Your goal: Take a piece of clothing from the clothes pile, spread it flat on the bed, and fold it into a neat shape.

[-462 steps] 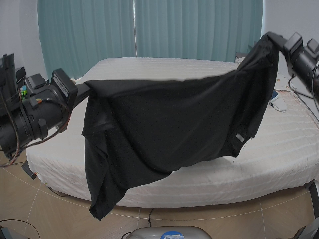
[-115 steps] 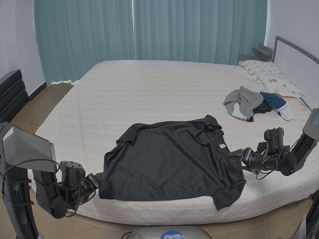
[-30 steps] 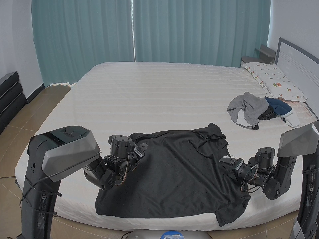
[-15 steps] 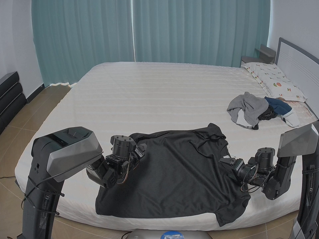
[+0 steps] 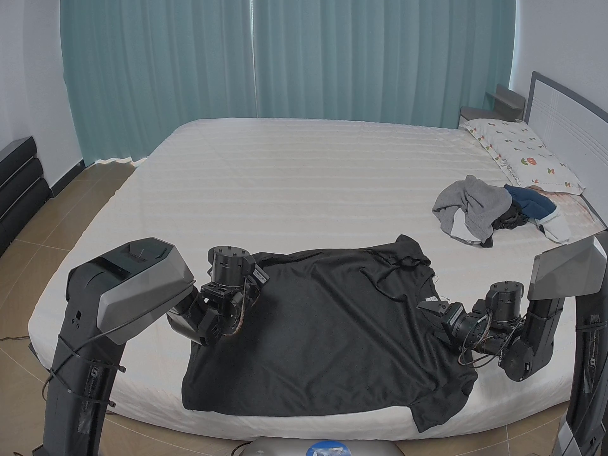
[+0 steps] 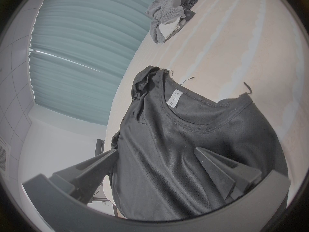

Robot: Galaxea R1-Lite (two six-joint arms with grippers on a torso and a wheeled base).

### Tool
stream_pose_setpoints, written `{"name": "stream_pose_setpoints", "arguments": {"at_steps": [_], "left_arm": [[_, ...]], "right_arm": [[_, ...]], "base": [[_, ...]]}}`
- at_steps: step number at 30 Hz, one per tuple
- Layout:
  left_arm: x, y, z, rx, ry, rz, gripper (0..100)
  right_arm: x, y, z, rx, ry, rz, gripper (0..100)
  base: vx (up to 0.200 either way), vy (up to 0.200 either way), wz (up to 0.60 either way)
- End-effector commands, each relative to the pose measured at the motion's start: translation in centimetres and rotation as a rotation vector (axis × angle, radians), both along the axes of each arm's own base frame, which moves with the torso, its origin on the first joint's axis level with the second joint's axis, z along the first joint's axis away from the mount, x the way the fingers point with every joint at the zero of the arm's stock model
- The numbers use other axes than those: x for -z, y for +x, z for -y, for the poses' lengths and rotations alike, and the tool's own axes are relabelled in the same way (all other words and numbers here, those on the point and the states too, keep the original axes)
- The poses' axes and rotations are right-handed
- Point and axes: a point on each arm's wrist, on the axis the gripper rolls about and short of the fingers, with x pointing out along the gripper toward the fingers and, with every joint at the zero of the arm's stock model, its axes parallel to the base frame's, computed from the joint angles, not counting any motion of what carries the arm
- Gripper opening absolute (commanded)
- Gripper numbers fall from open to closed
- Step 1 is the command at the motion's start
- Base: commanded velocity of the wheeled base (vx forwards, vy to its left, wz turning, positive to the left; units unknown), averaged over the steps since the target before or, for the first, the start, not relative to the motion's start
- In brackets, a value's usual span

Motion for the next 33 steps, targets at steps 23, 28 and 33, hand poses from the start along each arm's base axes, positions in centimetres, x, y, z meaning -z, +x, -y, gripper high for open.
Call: {"name": "stream_pose_setpoints", "arguments": {"at_steps": [23, 28, 33], "left_arm": [[-0.5, 8.7, -6.9, -0.332, -0.028, 0.3, 0], [-0.6, 9.0, -7.2, -0.341, -0.032, 0.313, 0], [-1.0, 9.1, -7.2, -0.344, -0.033, 0.323, 0]], "right_arm": [[0.0, 0.0, 0.0, 0.0, 0.002, 0.001, 100], [0.0, 0.0, -0.1, 0.0, 0.001, 0.003, 100], [0.0, 0.0, -0.1, -0.002, 0.002, 0.002, 100]], "base": [[0.0, 0.0, 0.0], [0.0, 0.0, 0.0], [0.0, 0.0, 0.0]]}}
